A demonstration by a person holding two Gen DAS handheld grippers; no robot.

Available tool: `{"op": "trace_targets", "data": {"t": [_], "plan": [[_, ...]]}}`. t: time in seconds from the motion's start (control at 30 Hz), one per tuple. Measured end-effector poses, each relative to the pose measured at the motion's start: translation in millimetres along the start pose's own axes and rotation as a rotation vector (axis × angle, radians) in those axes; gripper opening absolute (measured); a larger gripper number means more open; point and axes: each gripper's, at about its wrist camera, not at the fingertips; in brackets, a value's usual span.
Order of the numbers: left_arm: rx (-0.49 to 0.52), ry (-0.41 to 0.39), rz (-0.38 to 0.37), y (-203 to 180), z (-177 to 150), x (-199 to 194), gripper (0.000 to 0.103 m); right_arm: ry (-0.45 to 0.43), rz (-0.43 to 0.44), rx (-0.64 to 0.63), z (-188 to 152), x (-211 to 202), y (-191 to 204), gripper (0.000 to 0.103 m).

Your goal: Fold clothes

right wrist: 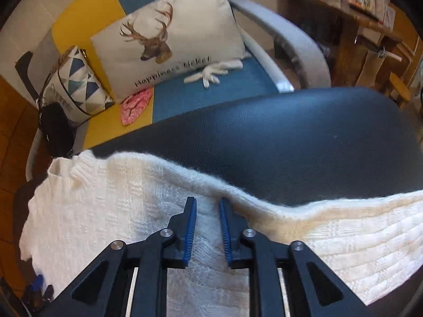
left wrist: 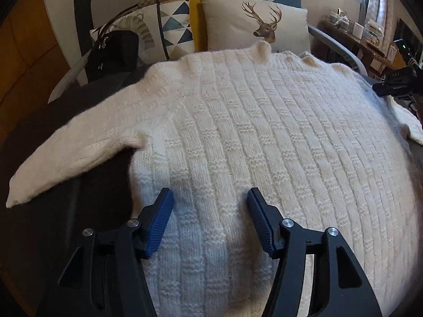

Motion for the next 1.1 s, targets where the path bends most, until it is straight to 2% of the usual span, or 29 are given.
{"op": "trace_targets", "data": {"t": [0.07,0.1,0.17,0.23,0.3,0.33,0.43,0.5,0.6,0.67,0.77,0.83,0.9,1.0,1.07,1.1], "plan": [[-0.041,-0.030,-0.031,4.8,-3.2,-12.9,0.062,-0.021,0.023,-0.045,-11.7,-11.8,9.2,0.021],[-0.052,-0.046,-0.045,6.1,-6.0,-18.7,0.062,0.002,-0.026,-0.076,-17.3,-7.3,10.5,0.024],[-0.006,-0.017,-0.014,-2.0,-14.1,-14.6,0.062,0.043,-0.115,-0.131,-27.9,0.5,12.5,0.024],[0.041,0.017,0.026,-10.4,-21.0,-8.3,0.062,0.028,-0.116,-0.105,-31.0,-6.3,7.2,0.023],[0.035,0.007,0.022,-10.3,-22.7,-12.1,0.062,0.010,-0.113,-0.083,-35.0,-14.6,2.7,0.027],[0.019,0.013,0.010,-7.8,-21.9,-17.1,0.062,-0.015,-0.083,-0.101,-42.8,-28.4,6.8,0.027],[-0.032,-0.021,-0.030,-1.7,-27.4,-40.7,0.062,0.007,0.021,-0.227,-85.8,-54.6,35.0,0.027],[-0.023,-0.037,-0.058,-7.0,-36.9,-56.1,0.062,0.030,0.075,-0.341,-122.0,-65.1,58.5,0.027],[0.053,-0.033,-0.059,-23.9,-56.0,-68.2,0.062,0.120,-0.045,-0.448,-175.6,-53.2,71.1,0.026],[0.109,0.039,-0.016,-29.6,-70.9,-54.8,0.062,0.083,-0.040,-0.419,-188.6,-59.4,60.3,0.026],[0.105,0.005,-0.023,-22.9,-80.0,-57.2,0.070,0.080,-0.076,-0.315,-190.0,-68.3,39.7,0.025],[0.066,0.000,-0.045,-14.4,-80.6,-65.1,0.070,0.055,-0.031,-0.244,-196.6,-88.7,38.6,0.026],[0.022,-0.041,-0.072,-2.5,-84.2,-82.8,0.070,0.009,0.025,-0.288,-215.5,-115.0,52.7,0.027],[0.014,-0.095,-0.133,8.7,-96.3,-108.3,0.070,0.006,0.122,-0.378,-264.4,-140.7,77.1,0.027],[0.049,-0.096,-0.174,6.5,-107.8,-116.4,0.070,0.033,0.089,-0.427,-294.5,-137.0,91.6,0.027],[0.083,-0.082,-0.169,2.7,-114.5,-115.7,0.070,0.060,0.042,-0.446,-305.5,-131.8,92.0,0.027]]}}
Point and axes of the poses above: each gripper's, at about its wrist camera, not at the fingertips, and x roughly the way its jaws point, y to its left, z to its top, and after that the axes turned 1 degree about -z, right-handed
